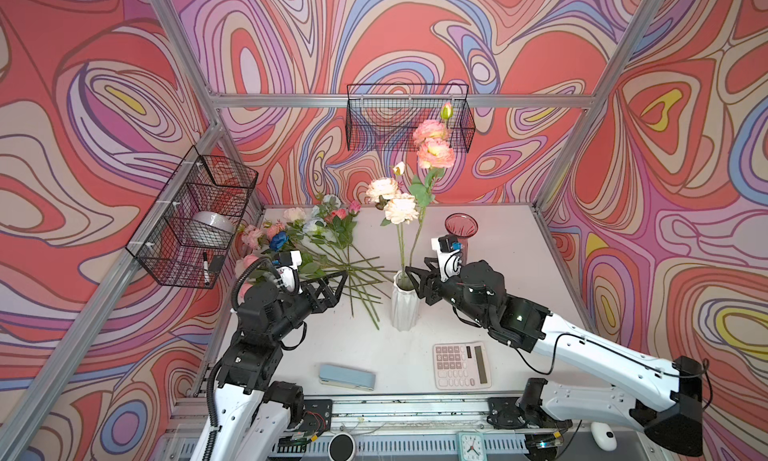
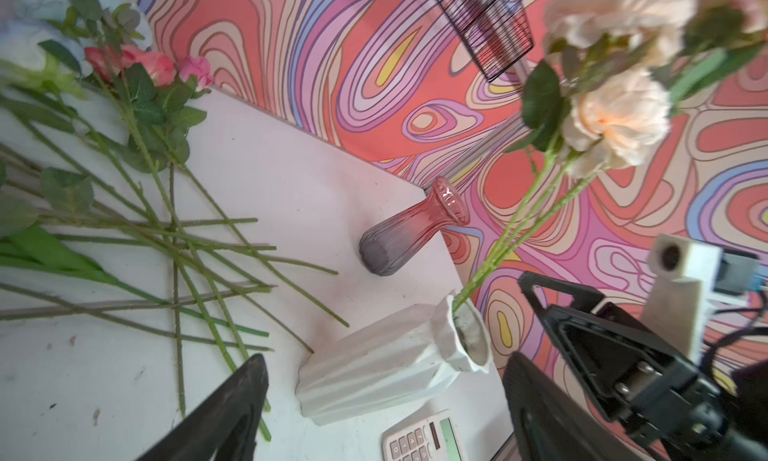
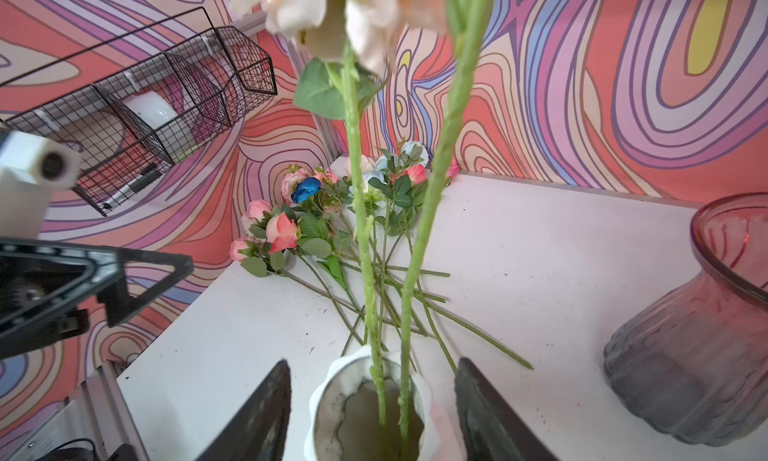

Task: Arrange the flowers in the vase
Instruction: 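Lower the left gripper onto a blue rose stem and close it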

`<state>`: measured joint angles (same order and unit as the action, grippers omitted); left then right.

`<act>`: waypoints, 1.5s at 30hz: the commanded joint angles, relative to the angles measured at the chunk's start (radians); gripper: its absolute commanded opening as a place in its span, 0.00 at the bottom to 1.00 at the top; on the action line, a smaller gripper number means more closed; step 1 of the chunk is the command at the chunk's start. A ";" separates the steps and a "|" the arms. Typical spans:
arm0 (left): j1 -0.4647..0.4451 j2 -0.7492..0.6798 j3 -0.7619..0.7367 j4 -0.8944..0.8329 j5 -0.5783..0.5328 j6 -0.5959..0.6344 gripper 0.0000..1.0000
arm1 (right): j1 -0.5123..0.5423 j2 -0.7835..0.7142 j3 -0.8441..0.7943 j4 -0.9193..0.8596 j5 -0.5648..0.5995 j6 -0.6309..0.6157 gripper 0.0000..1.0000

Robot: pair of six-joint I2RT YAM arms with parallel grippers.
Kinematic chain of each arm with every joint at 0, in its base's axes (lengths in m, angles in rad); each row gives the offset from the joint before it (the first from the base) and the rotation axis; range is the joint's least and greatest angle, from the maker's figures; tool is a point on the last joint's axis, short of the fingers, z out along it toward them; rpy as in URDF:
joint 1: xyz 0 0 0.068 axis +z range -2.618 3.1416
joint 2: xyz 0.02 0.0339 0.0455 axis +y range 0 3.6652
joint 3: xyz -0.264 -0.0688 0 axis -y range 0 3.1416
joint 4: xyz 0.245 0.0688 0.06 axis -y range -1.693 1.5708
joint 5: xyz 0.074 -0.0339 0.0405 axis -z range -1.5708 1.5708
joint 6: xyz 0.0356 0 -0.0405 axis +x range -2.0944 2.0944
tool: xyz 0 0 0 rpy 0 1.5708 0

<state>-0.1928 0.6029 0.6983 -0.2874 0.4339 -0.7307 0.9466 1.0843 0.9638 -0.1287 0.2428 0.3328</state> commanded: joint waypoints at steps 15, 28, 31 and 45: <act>-0.002 0.589 -0.022 0.266 -0.227 -0.159 0.56 | 0.005 -0.188 -0.113 -0.002 -0.042 0.058 0.36; 0.063 0.931 0.062 0.491 -0.259 -0.259 0.59 | 0.005 -0.228 -0.136 -0.003 -0.025 0.060 0.32; 0.064 0.995 0.104 0.504 -0.235 -0.265 0.51 | 0.005 -0.238 -0.140 -0.008 -0.016 0.057 0.32; 0.064 1.162 0.202 0.496 -0.245 -0.268 0.31 | 0.006 -0.248 -0.143 -0.019 0.010 0.037 0.29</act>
<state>-0.1310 1.7470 0.8646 0.2115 0.2012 -0.9962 0.9485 0.8490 0.8318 -0.1360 0.2352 0.3820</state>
